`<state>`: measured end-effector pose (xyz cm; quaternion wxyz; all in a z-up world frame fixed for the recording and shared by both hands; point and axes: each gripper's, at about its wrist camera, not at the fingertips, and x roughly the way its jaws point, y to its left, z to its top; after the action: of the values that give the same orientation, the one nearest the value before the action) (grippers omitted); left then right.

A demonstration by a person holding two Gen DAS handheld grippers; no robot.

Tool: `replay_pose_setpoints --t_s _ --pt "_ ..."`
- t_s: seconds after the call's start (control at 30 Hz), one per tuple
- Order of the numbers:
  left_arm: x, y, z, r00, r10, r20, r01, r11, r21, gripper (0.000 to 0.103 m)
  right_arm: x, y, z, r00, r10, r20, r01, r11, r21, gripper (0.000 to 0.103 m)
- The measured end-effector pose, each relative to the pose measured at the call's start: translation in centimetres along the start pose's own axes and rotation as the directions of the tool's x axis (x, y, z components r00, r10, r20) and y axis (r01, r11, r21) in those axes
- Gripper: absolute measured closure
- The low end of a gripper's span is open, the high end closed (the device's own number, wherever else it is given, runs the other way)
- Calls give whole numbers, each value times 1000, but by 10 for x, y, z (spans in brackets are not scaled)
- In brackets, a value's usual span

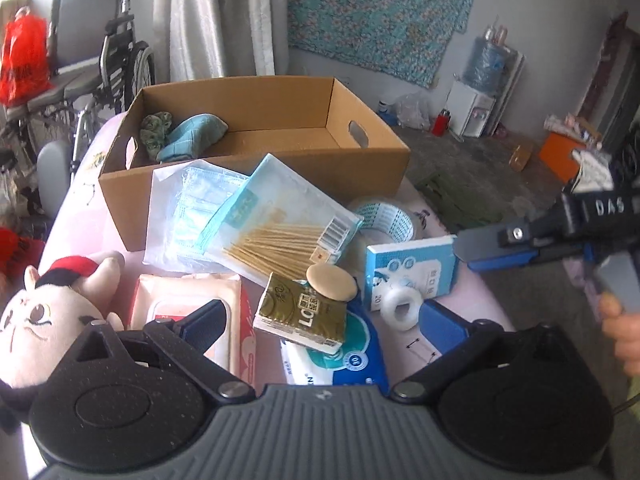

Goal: Organize soft objects
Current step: 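Grasp the gold tissue pack with the left tool while the right tool grasps the beige puff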

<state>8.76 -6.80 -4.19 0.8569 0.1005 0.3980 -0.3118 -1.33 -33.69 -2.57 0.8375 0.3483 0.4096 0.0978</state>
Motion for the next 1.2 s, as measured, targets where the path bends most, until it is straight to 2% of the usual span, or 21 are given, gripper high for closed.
replay_pose_setpoints --t_s 0.03,0.1,0.17,0.37,0.5,0.7,0.77,0.87,1.03,1.2 --pt "6 -4 -2 1000 17 -13 -16 999 40 0 15 17 13 1000 -20 -18 19 998 -66 26" --pt "19 -11 -5 999 43 -32 -40 995 95 0 29 32 19 998 -50 -40 43 985 -165 27" --pt "31 -12 -7 997 50 -54 -43 992 122 0 48 47 29 994 -85 -75 61 961 -269 27" --pt "54 -11 -11 995 70 -69 -60 988 146 0 103 64 47 970 -160 -183 72 909 -411 27" --pt "67 -11 -9 993 94 -67 -81 982 173 1 133 62 54 945 -213 -247 87 894 -439 27" --pt "80 -11 -10 991 103 -83 -85 977 196 13 160 55 57 912 -269 -309 110 888 -448 28" --pt "84 -12 -11 990 106 -89 -86 975 204 20 167 52 59 904 -272 -330 108 892 -439 28" --pt "90 -13 -11 988 116 -105 -92 973 212 25 176 50 61 895 -278 -350 110 896 -430 28" --pt "97 -9 -13 985 126 -119 -100 974 204 26 186 44 64 885 -271 -379 110 911 -396 30" --pt "98 -9 -14 983 129 -132 -99 973 211 25 189 41 67 884 -262 -387 112 923 -368 37"
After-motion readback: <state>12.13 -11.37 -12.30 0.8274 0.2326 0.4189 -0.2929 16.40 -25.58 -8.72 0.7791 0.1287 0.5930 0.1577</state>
